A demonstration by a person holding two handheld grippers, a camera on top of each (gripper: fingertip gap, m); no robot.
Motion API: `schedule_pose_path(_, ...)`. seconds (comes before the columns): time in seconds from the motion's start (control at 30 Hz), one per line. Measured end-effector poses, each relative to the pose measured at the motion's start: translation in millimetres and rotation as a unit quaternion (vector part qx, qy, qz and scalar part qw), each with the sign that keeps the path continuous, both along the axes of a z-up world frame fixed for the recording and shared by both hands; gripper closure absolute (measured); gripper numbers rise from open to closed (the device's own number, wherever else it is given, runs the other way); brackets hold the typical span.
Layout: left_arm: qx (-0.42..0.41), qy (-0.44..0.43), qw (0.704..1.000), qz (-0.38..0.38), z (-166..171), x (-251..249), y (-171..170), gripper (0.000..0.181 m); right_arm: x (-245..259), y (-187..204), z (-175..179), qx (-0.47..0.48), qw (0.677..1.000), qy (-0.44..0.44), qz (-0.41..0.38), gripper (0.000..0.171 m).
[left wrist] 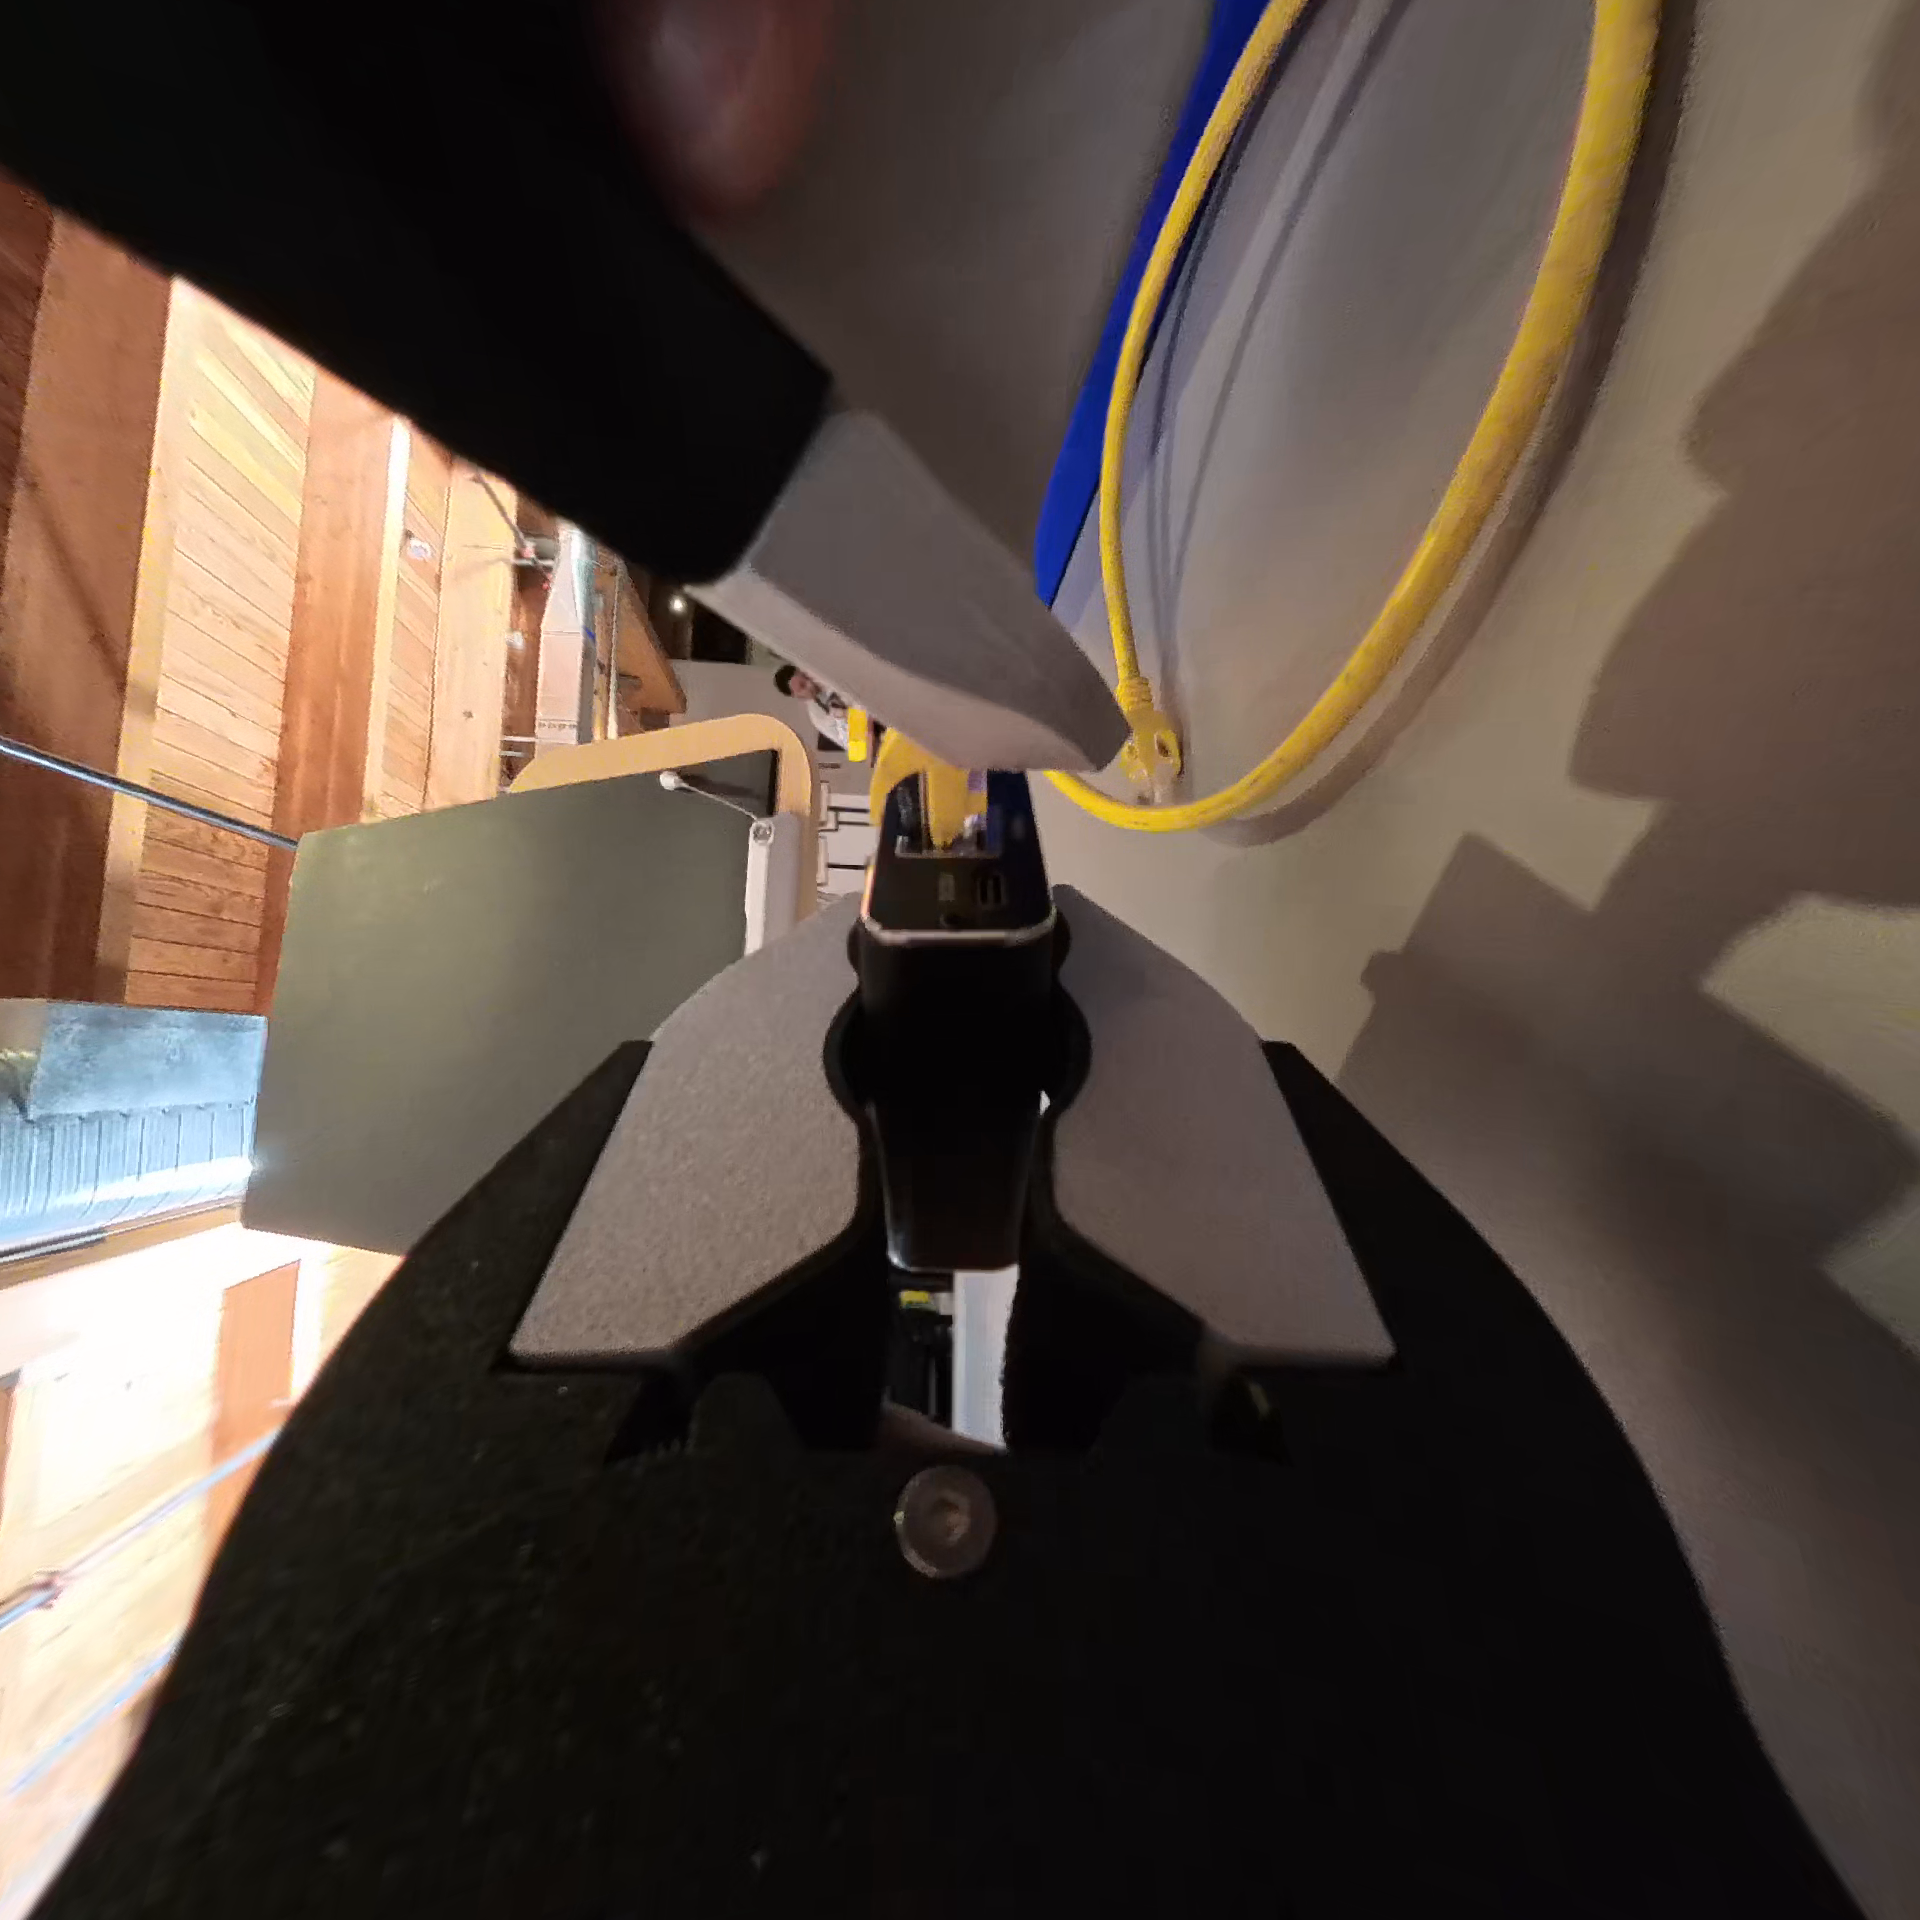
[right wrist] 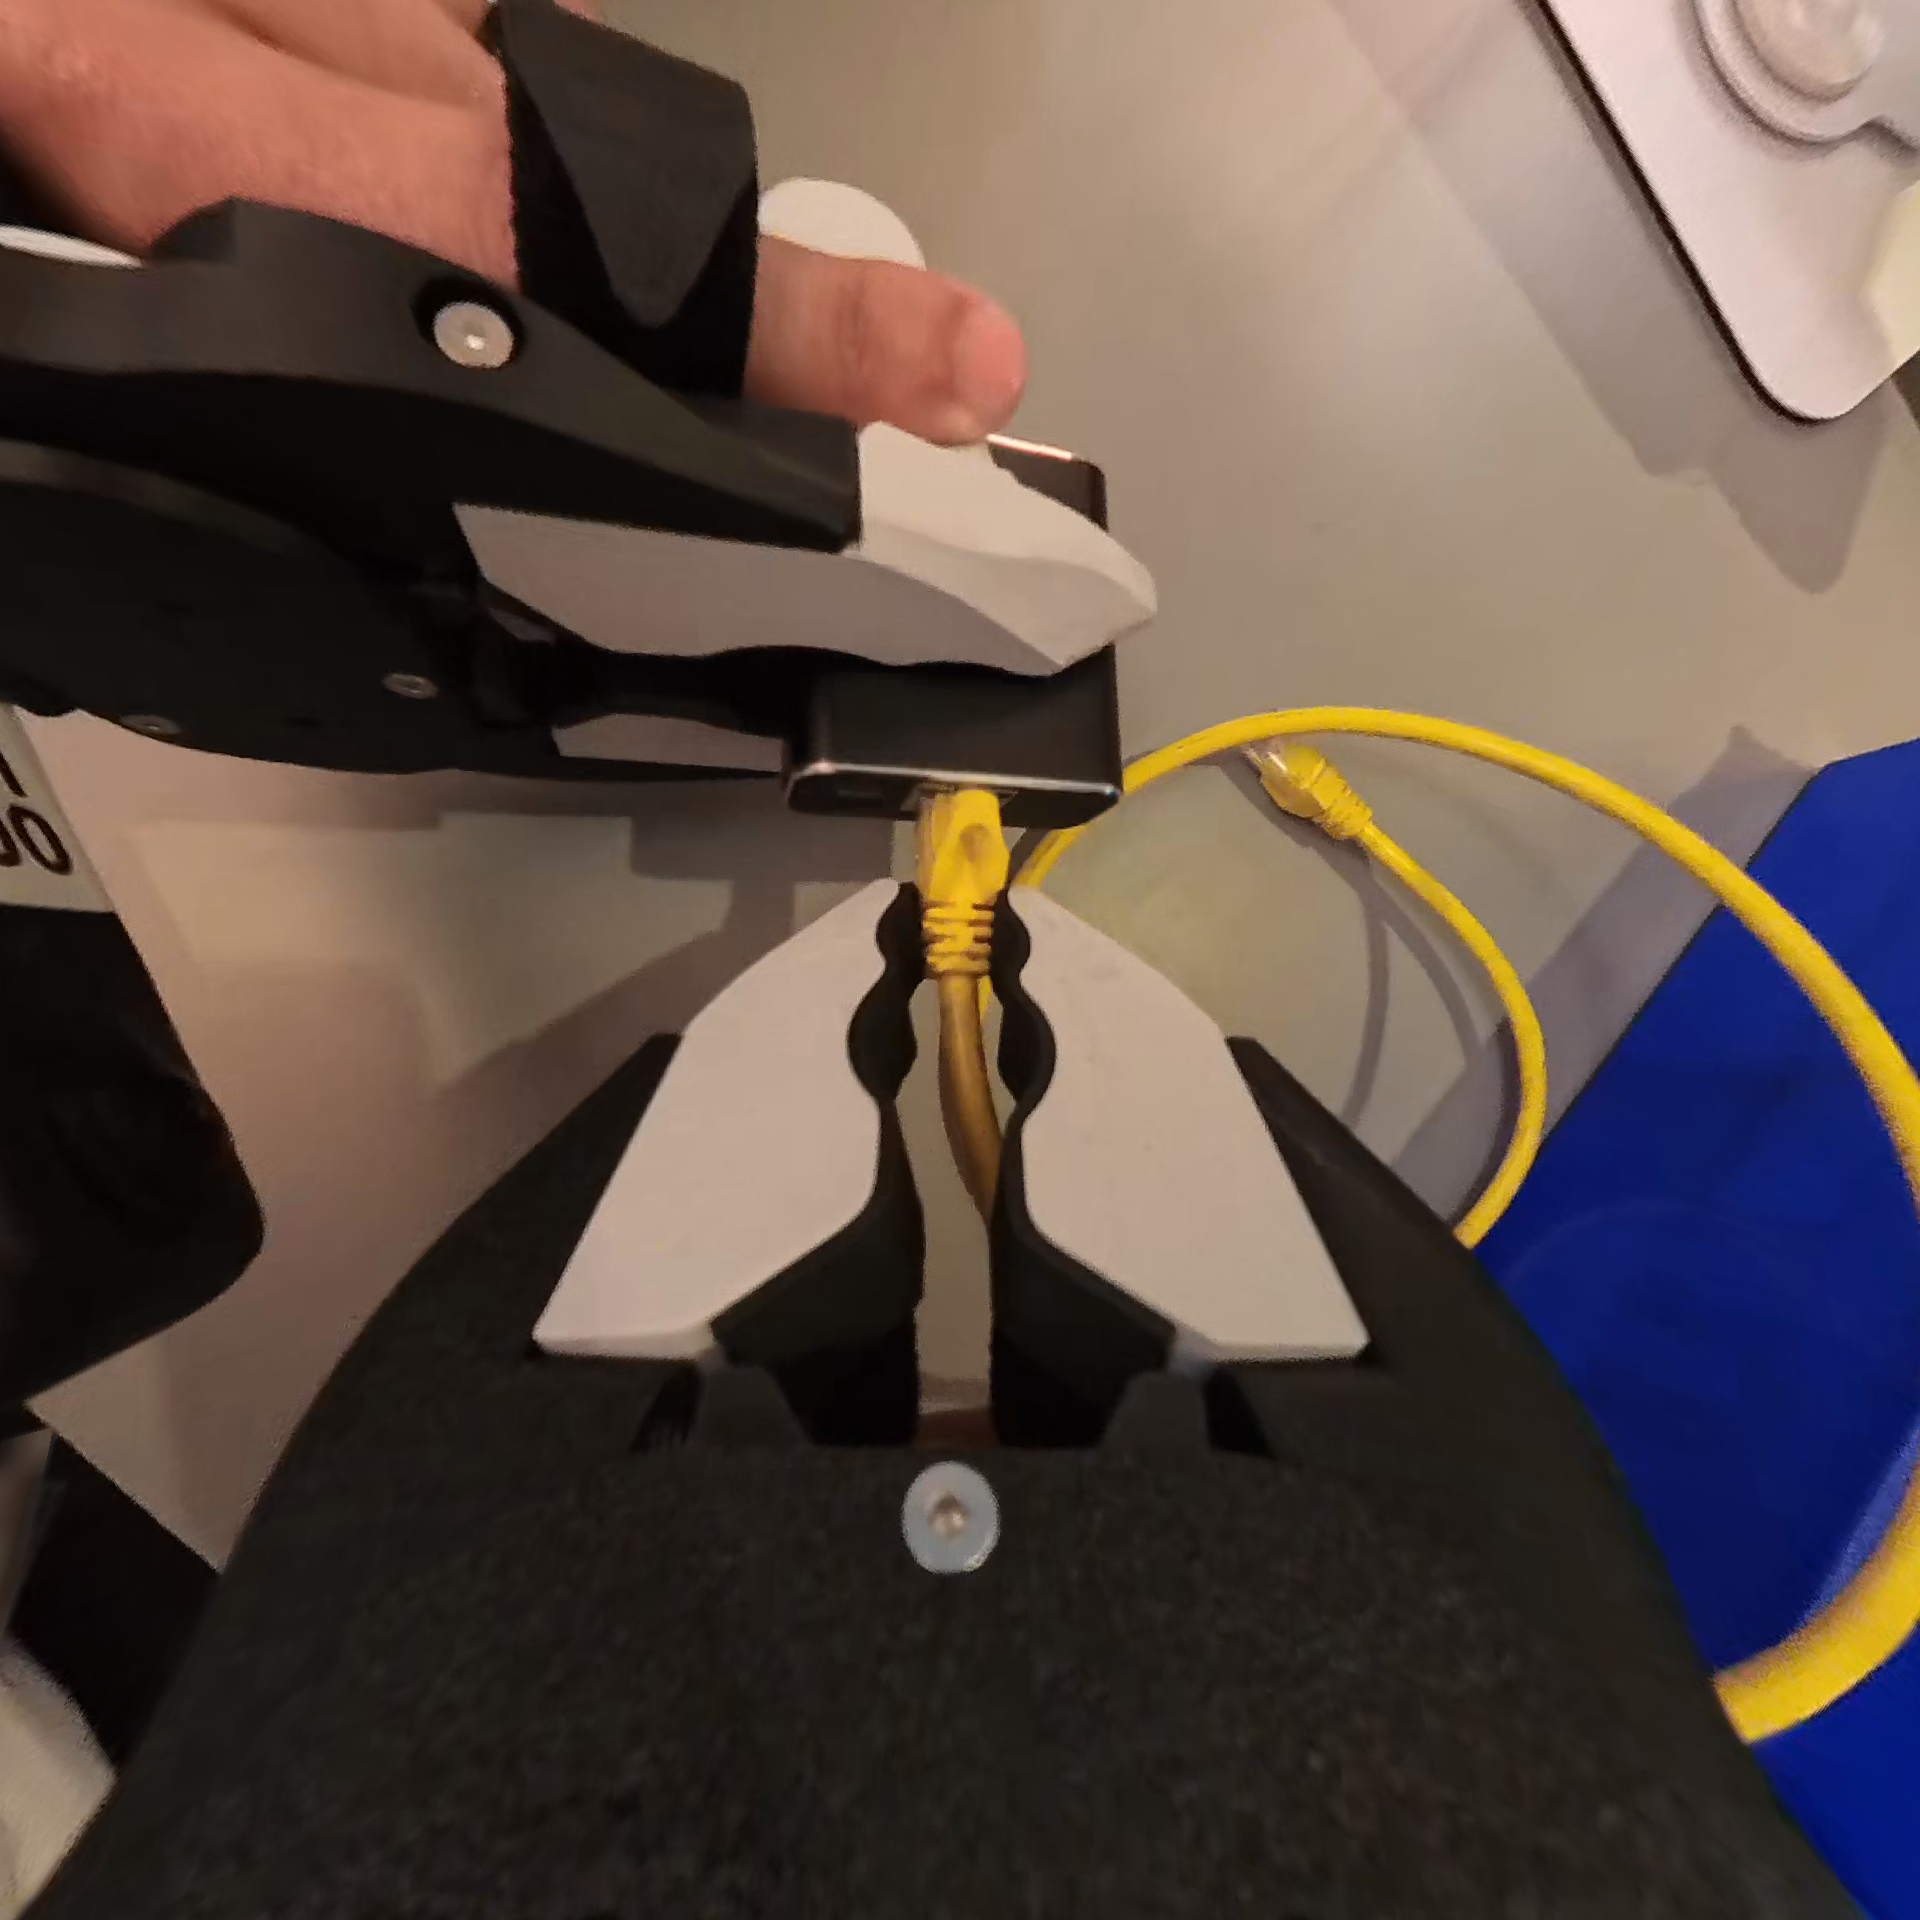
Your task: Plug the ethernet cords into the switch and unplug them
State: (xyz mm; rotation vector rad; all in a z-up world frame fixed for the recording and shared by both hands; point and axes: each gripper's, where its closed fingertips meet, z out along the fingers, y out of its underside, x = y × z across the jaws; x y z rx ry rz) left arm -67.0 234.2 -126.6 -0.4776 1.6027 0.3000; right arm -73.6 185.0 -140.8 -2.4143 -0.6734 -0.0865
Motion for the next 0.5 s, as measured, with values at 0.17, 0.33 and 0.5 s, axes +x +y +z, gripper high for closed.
schedule_pose_path(0.17,-0.018,-0.001,1.0,0.017,-3,3,4,0.155,4,3,-2,0.001,1.0,0.03,0.003,0.159)
schedule_pose_path(0.33,-0.087,-0.014,0.995,0.037,-1,-1,15,0.155,-2,12,23,0.055,0.992,0.11,0.015,0.118)
schedule_pose_path(0.5,-0.063,-0.029,0.997,0.017,10,0,1,0.156,-20,18,7,0.041,0.989,0.138,0.024,0.089)
